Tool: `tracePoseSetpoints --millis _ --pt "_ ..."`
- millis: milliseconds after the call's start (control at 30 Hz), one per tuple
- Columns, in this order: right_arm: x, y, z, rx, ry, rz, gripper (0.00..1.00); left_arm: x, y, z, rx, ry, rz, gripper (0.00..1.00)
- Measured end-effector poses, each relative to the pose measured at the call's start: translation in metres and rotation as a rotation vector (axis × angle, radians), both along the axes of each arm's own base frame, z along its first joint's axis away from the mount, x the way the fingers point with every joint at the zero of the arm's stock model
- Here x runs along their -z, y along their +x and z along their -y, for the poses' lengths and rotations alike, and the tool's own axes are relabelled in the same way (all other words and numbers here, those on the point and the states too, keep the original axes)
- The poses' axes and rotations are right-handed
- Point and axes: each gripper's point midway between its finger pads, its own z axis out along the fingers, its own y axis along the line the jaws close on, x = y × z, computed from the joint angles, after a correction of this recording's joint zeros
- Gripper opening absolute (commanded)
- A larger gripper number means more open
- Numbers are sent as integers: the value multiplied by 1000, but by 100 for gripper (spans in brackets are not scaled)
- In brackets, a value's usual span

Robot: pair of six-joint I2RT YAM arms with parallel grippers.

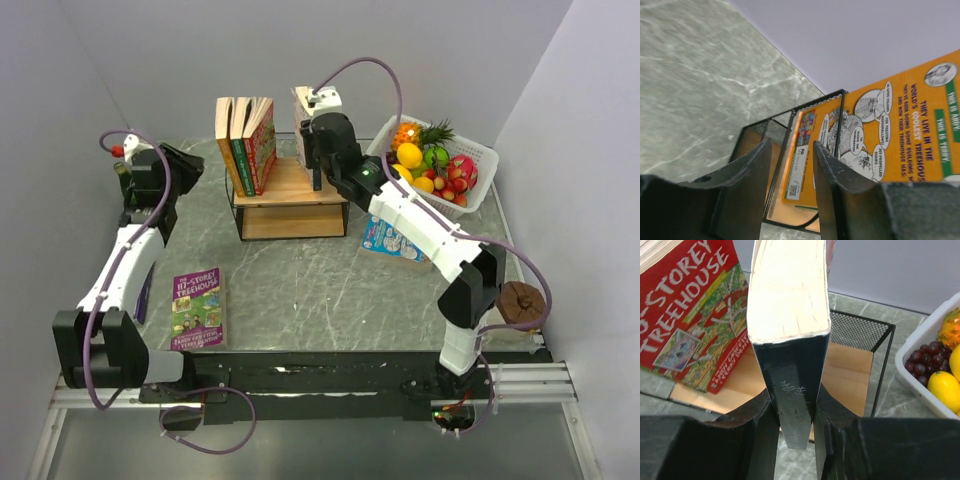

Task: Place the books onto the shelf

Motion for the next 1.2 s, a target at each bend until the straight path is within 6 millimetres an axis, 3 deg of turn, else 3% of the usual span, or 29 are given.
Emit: tracePoseSetpoints --millis 333,633,1200 --pt "24 25 -21 8 -32 42 0 36 29 33 164 -83 -2 46" --pt "37 28 -58 -34 -12 69 0 38 33 55 291 -132 24 46" --pt "39 22 -73 -72 50 47 0 46 36 61 312 -158 16 46"
